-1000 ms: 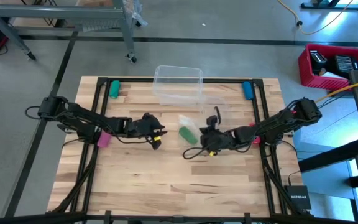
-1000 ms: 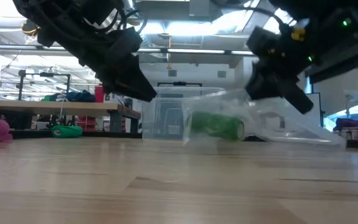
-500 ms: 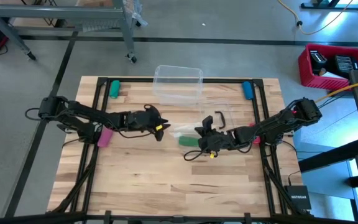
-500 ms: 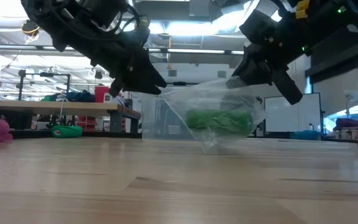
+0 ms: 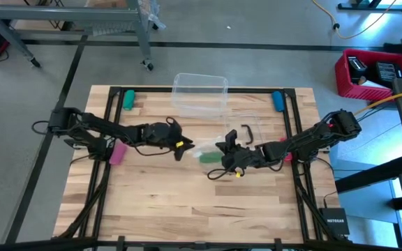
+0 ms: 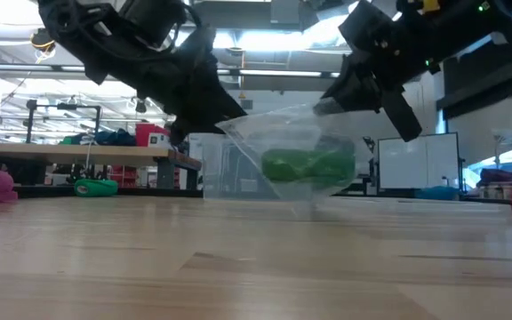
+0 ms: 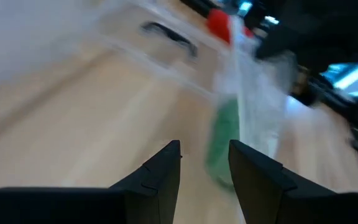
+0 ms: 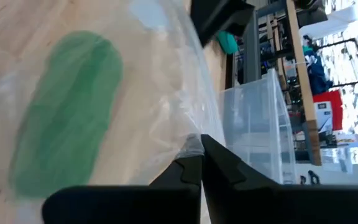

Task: Roll bandage
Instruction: Put the packed rolled green bandage into the transparent bin

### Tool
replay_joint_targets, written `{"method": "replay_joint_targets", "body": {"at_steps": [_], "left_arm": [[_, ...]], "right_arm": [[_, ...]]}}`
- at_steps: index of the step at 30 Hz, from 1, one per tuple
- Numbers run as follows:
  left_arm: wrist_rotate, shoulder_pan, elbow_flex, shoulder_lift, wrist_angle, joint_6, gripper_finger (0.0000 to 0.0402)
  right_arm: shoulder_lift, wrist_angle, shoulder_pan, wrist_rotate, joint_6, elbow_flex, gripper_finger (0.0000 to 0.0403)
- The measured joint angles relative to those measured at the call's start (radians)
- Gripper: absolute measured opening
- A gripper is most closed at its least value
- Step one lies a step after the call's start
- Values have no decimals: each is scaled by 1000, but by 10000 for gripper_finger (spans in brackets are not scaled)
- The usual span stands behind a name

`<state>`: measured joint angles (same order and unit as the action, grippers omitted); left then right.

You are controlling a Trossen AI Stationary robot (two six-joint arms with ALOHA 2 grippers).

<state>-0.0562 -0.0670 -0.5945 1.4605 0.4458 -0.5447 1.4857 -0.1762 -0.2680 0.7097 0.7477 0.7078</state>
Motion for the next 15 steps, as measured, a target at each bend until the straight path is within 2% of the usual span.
{"method": "replay_joint_targets", "body": {"at_steps": [5, 15], "left_arm": [[97, 9, 0, 26, 78, -4, 127], [116, 9, 0, 25, 107, 58, 127]], "right_arm": [[0, -6, 0, -3, 17, 0, 8], [0, -6, 0, -6, 17, 0, 7]]}}
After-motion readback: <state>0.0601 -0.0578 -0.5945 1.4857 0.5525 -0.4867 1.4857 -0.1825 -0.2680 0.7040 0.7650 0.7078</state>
